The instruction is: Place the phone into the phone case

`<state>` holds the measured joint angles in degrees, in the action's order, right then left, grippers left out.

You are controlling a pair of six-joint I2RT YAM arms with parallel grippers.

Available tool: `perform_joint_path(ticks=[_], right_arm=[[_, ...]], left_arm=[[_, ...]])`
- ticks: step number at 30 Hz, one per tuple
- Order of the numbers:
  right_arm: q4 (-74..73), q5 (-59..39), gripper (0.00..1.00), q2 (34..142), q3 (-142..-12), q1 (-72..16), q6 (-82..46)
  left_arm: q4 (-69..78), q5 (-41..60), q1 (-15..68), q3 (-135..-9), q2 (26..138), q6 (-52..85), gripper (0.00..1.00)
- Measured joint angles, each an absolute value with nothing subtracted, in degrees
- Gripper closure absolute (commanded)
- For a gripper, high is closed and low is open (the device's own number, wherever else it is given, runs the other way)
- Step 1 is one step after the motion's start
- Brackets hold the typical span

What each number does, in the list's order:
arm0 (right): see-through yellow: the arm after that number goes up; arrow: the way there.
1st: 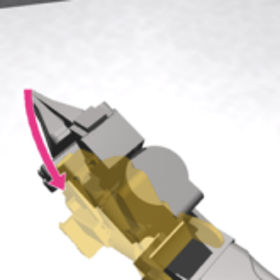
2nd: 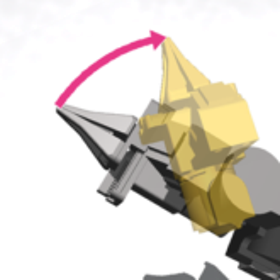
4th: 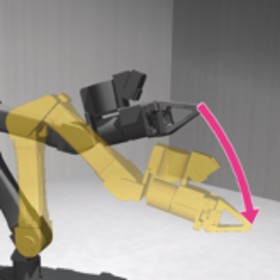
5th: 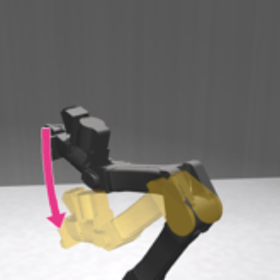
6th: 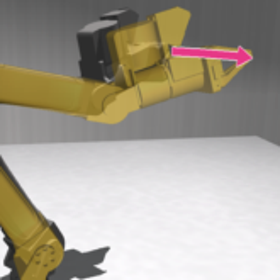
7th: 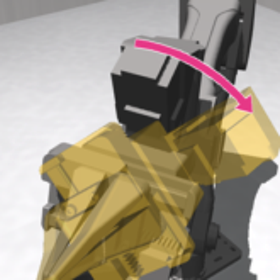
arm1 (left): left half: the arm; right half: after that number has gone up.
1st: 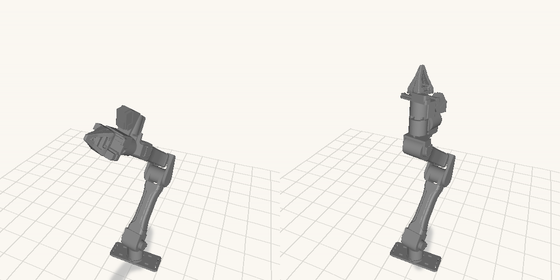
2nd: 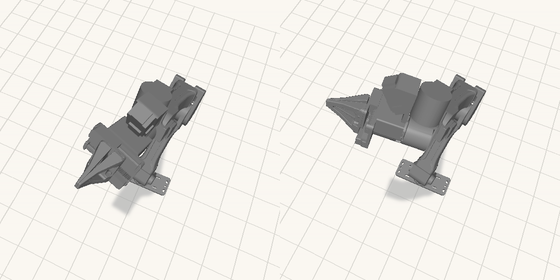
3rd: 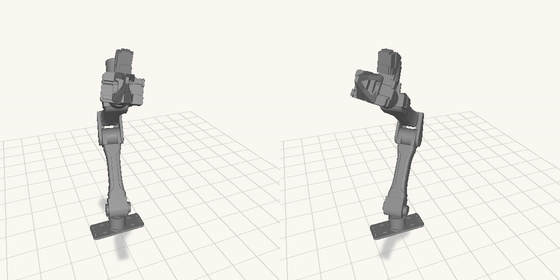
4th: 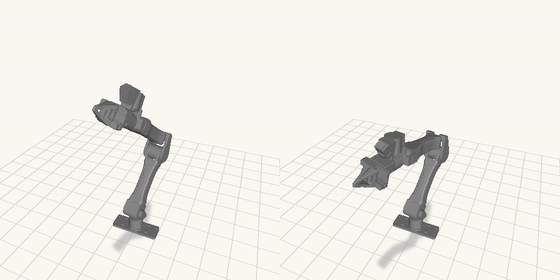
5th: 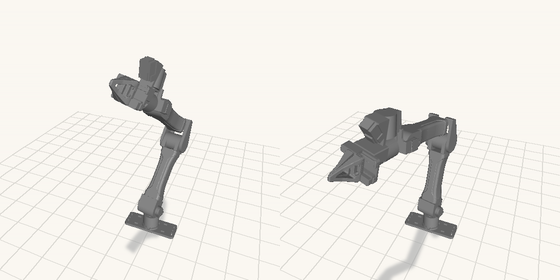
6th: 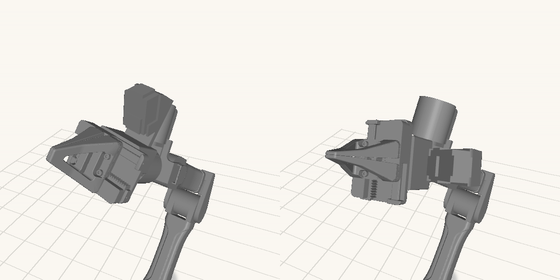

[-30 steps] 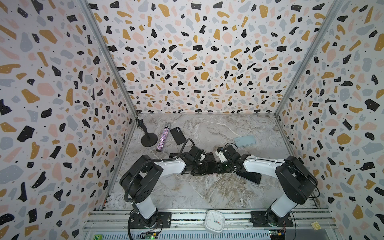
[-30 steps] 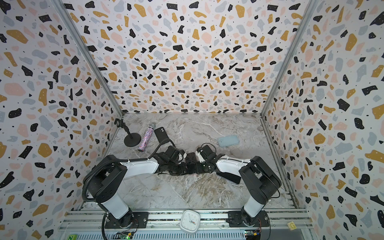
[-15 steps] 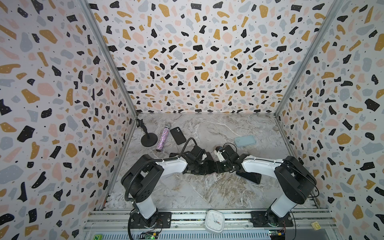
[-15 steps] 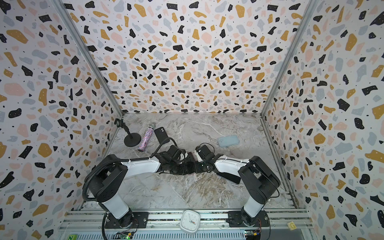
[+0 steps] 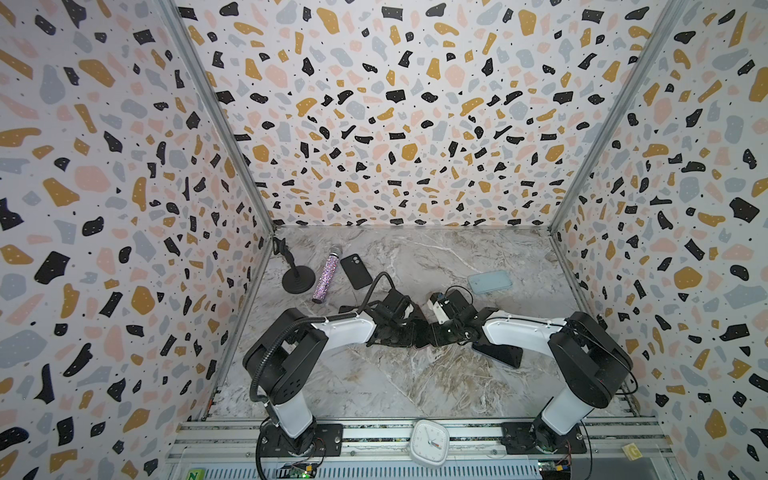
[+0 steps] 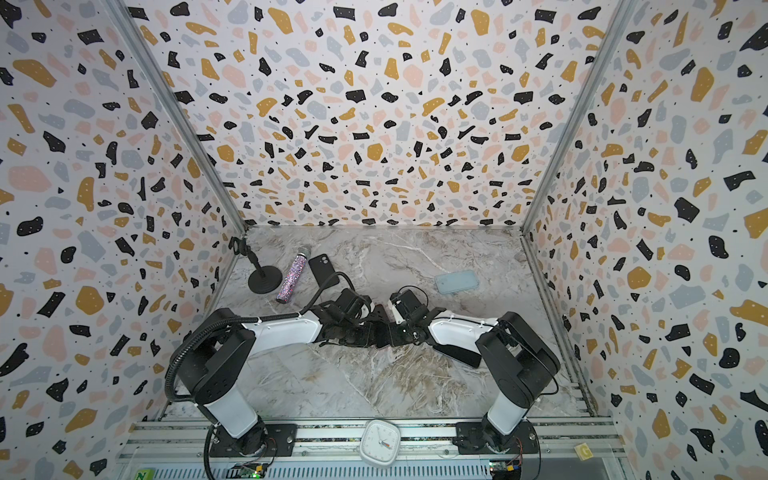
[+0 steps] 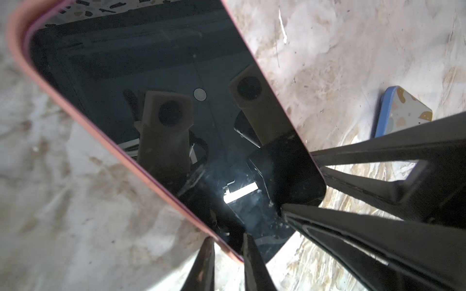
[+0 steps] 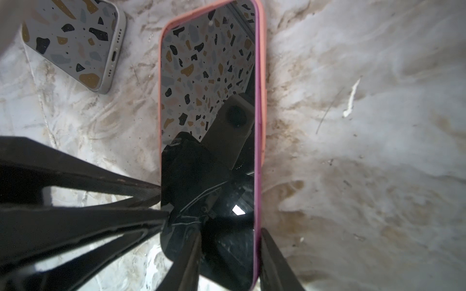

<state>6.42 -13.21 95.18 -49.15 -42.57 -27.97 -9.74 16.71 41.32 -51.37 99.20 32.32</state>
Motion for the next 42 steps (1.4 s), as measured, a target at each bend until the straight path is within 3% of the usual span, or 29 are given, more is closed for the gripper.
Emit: perform_joint_path(ticks=[16,28,42], right_arm=[[6.5,-11.1,0.62,95.3,-49.4,-43.7,-28.2],[8.8,-9.6,0.63,95.7,-51.0,-44.4,-28.7],[9.0,-11.2,0.6,95.3,-51.0,-44.3,-28.2]], left_arm=[[-5.4,16.2,40.8,-48.7,98.9,32.7,0.92],[-4.5,16.6,40.5,-48.2,98.8,32.8,0.9],[-4.5,15.9,40.8,-48.2,97.4,33.4,0.66]])
